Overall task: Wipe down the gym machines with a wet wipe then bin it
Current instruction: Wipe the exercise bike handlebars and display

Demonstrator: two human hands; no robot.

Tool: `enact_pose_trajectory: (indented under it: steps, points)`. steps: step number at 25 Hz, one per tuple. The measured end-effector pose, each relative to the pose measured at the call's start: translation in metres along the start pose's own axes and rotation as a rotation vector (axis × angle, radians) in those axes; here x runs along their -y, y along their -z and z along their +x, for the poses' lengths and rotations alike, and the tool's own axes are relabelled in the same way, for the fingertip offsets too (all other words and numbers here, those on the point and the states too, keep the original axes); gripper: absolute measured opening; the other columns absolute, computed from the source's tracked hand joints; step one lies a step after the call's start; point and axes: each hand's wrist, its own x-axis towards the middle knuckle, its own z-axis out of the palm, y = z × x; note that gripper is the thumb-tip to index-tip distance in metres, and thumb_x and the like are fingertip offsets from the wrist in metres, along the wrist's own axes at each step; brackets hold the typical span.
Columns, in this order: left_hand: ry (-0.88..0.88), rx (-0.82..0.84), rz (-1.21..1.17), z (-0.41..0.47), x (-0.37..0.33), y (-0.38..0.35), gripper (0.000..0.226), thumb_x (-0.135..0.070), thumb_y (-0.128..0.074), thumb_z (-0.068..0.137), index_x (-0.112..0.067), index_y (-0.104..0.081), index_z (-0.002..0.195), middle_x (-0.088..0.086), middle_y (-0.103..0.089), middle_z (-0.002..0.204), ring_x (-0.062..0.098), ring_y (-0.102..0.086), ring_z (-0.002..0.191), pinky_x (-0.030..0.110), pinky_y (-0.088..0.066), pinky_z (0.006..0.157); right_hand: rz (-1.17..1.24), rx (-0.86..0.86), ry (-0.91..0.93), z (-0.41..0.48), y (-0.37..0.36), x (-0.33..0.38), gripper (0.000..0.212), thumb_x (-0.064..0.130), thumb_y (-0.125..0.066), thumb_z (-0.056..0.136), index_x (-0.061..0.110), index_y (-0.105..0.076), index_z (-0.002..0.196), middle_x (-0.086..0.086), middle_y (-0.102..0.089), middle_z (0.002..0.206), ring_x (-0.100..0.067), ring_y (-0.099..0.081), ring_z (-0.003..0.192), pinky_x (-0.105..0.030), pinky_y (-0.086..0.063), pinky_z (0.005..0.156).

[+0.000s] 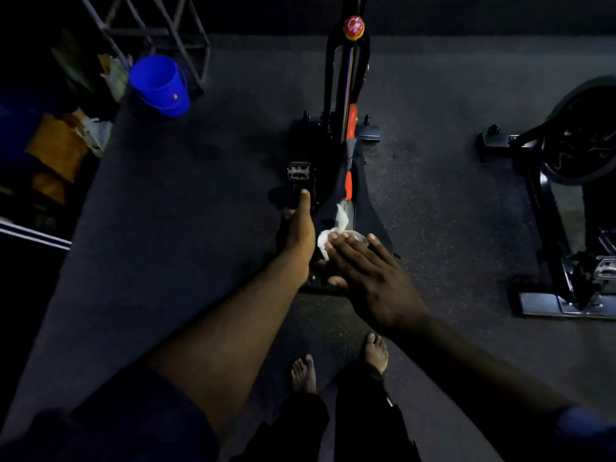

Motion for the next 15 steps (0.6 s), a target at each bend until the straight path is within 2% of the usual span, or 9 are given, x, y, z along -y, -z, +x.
enact_pose_trajectory:
  steps: [1,3,5,7,9,11,12,13,15]
  points:
    - [-0.027,-0.004,0.060,0.009,-0.002,-0.006,0.091,-0.087,-0.042,0.074,-0.017,-0.065,0.128,0.007,-0.069,0.124,0.029,-0.066,0.113,0.047,-0.052,0.101,0.014,-0.030,0.064,-0.002,-0.002,-0.011,0.046,0.032,-0.043,0.111,0.012,-0.052,0.152,-0.005,-0.042,0.163,-0.022,-0.035,0.153,-0.049,-0.028,0.126]
    - [-0.071,0.018,0.204,0.015,-0.013,-0.017,0.090,-0.083,-0.039,0.082,-0.014,-0.062,0.135,0.011,-0.065,0.134,0.033,-0.060,0.124,0.048,-0.044,0.111,0.048,-0.058,0.100,-0.020,-0.001,-0.027,0.040,0.014,-0.052,0.106,0.012,-0.060,0.146,-0.006,-0.048,0.158,-0.022,-0.041,0.150,-0.046,-0.031,0.125]
    - [-0.129,0.040,0.396,0.010,-0.022,-0.026,0.082,-0.077,-0.030,0.098,-0.014,-0.055,0.144,0.014,-0.057,0.146,0.034,-0.054,0.133,0.048,-0.039,0.114,0.224,-0.199,-0.154,-0.037,0.001,-0.026,0.036,0.006,-0.067,0.100,0.012,-0.069,0.135,-0.005,-0.058,0.150,-0.018,-0.052,0.141,-0.039,-0.043,0.117]
    - [-0.192,0.010,0.616,0.012,-0.015,-0.036,0.078,-0.073,-0.021,0.103,-0.016,-0.053,0.145,0.016,-0.055,0.146,0.036,-0.053,0.132,0.045,-0.038,0.109,0.461,-0.340,-0.628,-0.042,-0.002,-0.010,0.038,0.021,-0.076,0.094,0.016,-0.071,0.132,0.005,-0.066,0.137,-0.006,-0.064,0.123,-0.023,-0.052,0.103]
    - [-0.240,-0.070,0.764,0.011,-0.007,-0.040,0.077,-0.073,-0.020,0.102,-0.017,-0.054,0.143,0.019,-0.058,0.140,0.038,-0.055,0.128,0.044,-0.039,0.102,0.673,-0.343,-1.008,-0.045,-0.013,0.026,0.044,0.043,-0.066,0.098,0.028,-0.066,0.139,0.019,-0.068,0.127,0.002,-0.065,0.114,-0.023,-0.052,0.096]
    - [-0.257,-0.113,0.827,0.013,-0.005,-0.043,0.081,-0.078,-0.016,0.098,-0.020,-0.055,0.139,0.019,-0.060,0.137,0.039,-0.056,0.126,0.049,-0.041,0.105,1.057,-0.367,-1.186,-0.030,-0.014,0.054,0.059,0.068,-0.054,0.096,0.032,-0.063,0.142,0.023,-0.066,0.133,-0.001,-0.059,0.128,-0.030,-0.045,0.108]
    - [-0.255,-0.124,0.842,0.014,-0.006,-0.044,0.083,-0.081,-0.014,0.096,-0.022,-0.055,0.138,0.019,-0.061,0.135,0.039,-0.057,0.125,0.052,-0.042,0.106,1.247,-0.425,-1.245,-0.018,-0.010,0.054,0.067,0.078,-0.050,0.093,0.028,-0.066,0.135,0.019,-0.068,0.130,-0.004,-0.060,0.126,-0.032,-0.045,0.108]
    - [-0.254,-0.134,0.854,0.016,-0.005,-0.045,0.084,-0.082,-0.013,0.095,-0.023,-0.056,0.138,0.018,-0.061,0.135,0.038,-0.057,0.124,0.053,-0.042,0.106,1.436,-0.474,-1.307,-0.006,-0.004,0.046,0.069,0.081,-0.046,0.091,0.025,-0.066,0.127,0.015,-0.070,0.125,-0.005,-0.063,0.121,-0.031,-0.046,0.105]
    - [-0.260,-0.140,0.884,0.017,-0.004,-0.045,0.082,-0.080,-0.011,0.096,-0.026,-0.054,0.139,0.018,-0.061,0.135,0.038,-0.057,0.125,0.051,-0.041,0.105,1.760,-0.496,-1.327,0.008,0.003,0.028,0.076,0.075,-0.039,0.093,0.018,-0.064,0.136,0.005,-0.071,0.131,-0.010,-0.064,0.126,-0.032,-0.046,0.108]
